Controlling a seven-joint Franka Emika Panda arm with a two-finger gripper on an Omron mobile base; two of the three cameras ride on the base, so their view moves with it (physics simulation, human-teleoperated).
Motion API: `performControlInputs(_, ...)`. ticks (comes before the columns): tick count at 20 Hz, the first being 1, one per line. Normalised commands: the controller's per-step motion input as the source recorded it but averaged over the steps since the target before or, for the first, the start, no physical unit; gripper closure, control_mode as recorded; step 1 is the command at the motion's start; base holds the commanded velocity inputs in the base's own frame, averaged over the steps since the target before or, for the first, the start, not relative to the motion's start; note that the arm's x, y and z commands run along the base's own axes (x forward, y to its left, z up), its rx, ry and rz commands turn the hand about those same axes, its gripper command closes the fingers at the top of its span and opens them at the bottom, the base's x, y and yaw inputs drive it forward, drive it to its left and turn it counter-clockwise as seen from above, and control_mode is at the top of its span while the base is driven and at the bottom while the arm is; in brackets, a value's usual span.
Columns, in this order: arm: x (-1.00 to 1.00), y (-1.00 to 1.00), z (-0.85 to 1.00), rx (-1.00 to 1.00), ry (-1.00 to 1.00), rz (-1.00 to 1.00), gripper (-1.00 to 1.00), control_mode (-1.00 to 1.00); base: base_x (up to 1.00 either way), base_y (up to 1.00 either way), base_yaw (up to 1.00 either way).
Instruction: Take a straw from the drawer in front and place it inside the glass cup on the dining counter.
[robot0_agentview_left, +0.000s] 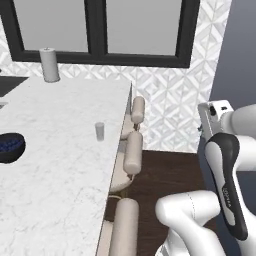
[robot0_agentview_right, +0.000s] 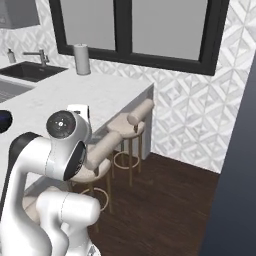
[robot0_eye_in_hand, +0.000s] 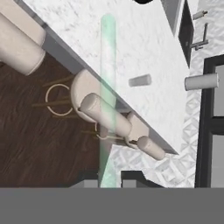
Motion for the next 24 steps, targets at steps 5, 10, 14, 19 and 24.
performControlInputs(5, 0.0, 0.0, 0.0, 0.0, 0.0, 0.0, 1.0, 1.0, 0.46, -0.56, 0.29)
performControlInputs(10, 0.0, 0.0, 0.0, 0.0, 0.0, 0.0, 1.0, 1.0, 0.26, -0.91, 0.19)
performControlInputs(14, 0.0, 0.0, 0.0, 0.0, 0.0, 0.0, 1.0, 1.0, 0.33, -0.19, 0.22)
performControlInputs(19, 0.0, 0.0, 0.0, 0.0, 0.0, 0.0, 1.0, 1.0, 0.34, 0.0, 0.33)
performControlInputs(24, 0.0, 0.0, 0.0, 0.0, 0.0, 0.0, 1.0, 1.0, 0.42, 0.0, 0.3)
